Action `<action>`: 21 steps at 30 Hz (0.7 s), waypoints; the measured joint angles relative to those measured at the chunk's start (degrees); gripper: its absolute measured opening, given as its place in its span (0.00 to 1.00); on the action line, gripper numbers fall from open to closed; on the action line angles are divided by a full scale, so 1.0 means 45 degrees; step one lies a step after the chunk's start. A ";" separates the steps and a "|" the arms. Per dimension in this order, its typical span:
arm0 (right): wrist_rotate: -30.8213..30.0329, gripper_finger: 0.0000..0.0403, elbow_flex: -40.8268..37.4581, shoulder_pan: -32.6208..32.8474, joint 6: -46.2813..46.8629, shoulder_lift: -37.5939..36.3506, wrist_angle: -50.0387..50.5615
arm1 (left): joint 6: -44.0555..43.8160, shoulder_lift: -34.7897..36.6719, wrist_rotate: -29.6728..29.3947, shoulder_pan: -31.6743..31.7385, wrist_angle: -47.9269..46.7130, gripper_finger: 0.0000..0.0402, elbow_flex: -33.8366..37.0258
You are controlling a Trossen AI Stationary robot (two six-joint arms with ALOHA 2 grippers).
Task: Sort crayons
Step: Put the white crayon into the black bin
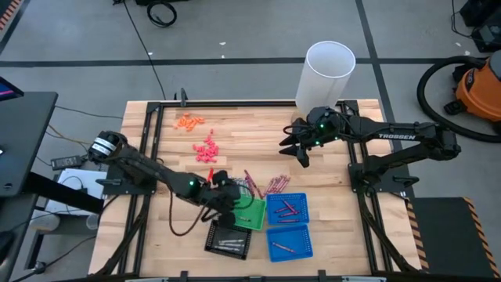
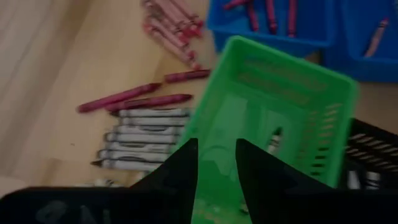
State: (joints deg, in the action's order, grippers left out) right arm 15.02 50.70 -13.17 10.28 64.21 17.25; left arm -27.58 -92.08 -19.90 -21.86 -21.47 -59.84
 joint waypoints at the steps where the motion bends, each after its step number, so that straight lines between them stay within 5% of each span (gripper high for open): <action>1: -0.0004 0.42 0.0000 -0.0005 0.0000 -0.0001 0.0010 | 0.0071 0.0228 0.0000 0.0115 -0.0074 0.29 0.0265; 6: -0.0091 0.42 0.0000 -0.0005 0.0000 0.0001 -0.0017 | 0.0066 0.1306 -0.0001 0.0778 -0.0124 0.29 0.1373; 14: -0.0458 0.42 0.0000 -0.0005 0.0042 0.0002 -0.0006 | -0.4463 0.1822 0.0369 0.2364 -0.0133 0.29 0.2867; 21: -0.0475 0.42 0.0000 -0.0005 0.0046 0.0004 -0.0124 | -0.6374 0.1030 0.0764 0.3219 -0.0388 0.29 0.2870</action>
State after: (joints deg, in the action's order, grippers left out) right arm 12.88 50.70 -13.19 10.49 64.23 16.70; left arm -56.26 -87.44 -16.46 -7.37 -23.22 -46.93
